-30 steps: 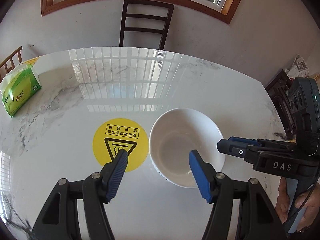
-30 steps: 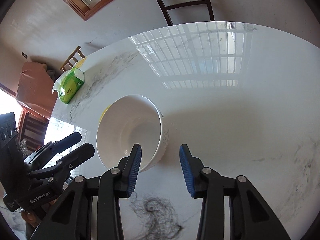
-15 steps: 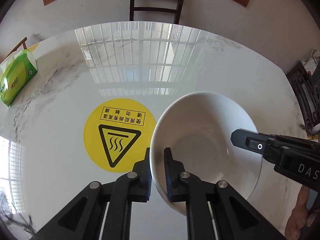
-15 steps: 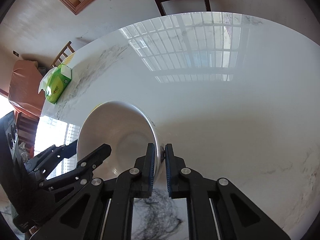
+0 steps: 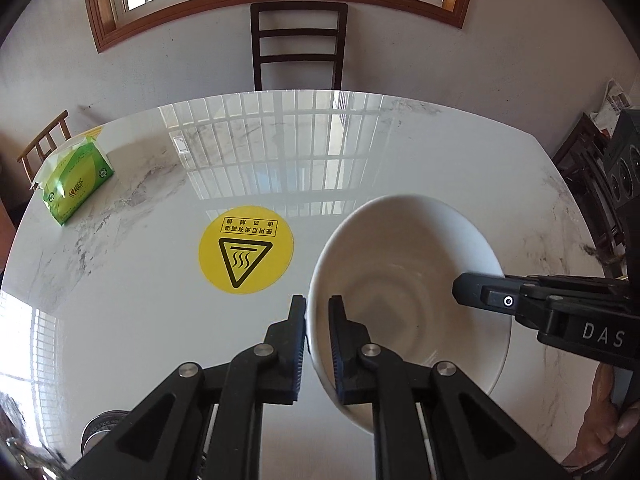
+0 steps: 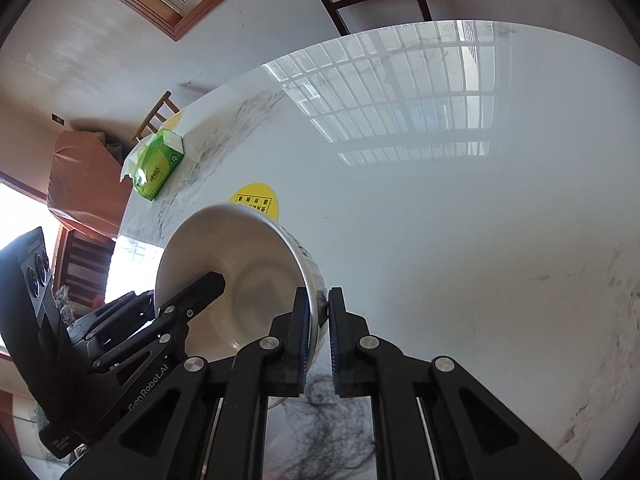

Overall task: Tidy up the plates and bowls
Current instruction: 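Close both tools on the small white bowl rim and lift it, then carry the small white bowl over the nested bowls and lower it inside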

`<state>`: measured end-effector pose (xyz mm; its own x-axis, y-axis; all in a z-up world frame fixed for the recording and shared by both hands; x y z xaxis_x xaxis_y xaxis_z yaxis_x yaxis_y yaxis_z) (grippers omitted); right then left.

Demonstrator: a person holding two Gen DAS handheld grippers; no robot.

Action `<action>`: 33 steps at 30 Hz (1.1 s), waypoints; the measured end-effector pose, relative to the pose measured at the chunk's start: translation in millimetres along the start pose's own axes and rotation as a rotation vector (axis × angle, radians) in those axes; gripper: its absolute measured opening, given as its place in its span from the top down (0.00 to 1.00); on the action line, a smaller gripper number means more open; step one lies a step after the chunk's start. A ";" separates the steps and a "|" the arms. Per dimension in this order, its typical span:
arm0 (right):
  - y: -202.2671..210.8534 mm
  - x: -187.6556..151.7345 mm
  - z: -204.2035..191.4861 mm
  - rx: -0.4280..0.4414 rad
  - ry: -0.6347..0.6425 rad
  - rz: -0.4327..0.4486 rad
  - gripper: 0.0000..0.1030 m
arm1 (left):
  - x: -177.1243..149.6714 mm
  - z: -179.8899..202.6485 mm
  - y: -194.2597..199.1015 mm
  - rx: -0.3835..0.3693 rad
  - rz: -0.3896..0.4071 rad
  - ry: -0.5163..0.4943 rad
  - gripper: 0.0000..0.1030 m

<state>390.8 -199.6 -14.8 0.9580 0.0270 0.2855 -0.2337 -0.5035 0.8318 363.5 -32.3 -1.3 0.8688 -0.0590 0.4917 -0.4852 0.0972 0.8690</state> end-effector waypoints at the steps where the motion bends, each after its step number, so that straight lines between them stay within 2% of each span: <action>1: 7.5 -4.6 -3.7 0.000 0.007 0.006 0.92 | -1.8 3.2 8.5 -0.002 0.007 -0.001 0.88; 8: 56.8 -40.7 -21.1 0.026 0.031 0.052 0.91 | -33.3 16.4 73.1 -0.035 0.066 -0.012 0.88; 17: 104.6 -98.6 -34.0 0.049 0.060 0.097 0.91 | -75.8 36.8 125.2 -0.054 0.114 -0.047 0.87; 33: 117.3 -172.7 -36.0 0.044 0.055 0.092 0.90 | -137.9 45.5 137.9 -0.077 0.074 -0.054 0.86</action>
<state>192.0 -232.2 50.6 0.9218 0.0259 0.3867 -0.3116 -0.5438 0.7792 172.3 -55.9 53.3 0.8235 -0.1022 0.5580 -0.5366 0.1790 0.8247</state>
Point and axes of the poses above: each gripper's, at about its wrist camera, not at the fingertips, and y roughly against the way its jaws point, z to its right, x to its top, the point moved 1 cm from there along -y, roughly the way its jaws point, and after that the axes turned 1 degree about y, right-handed, at the moved point
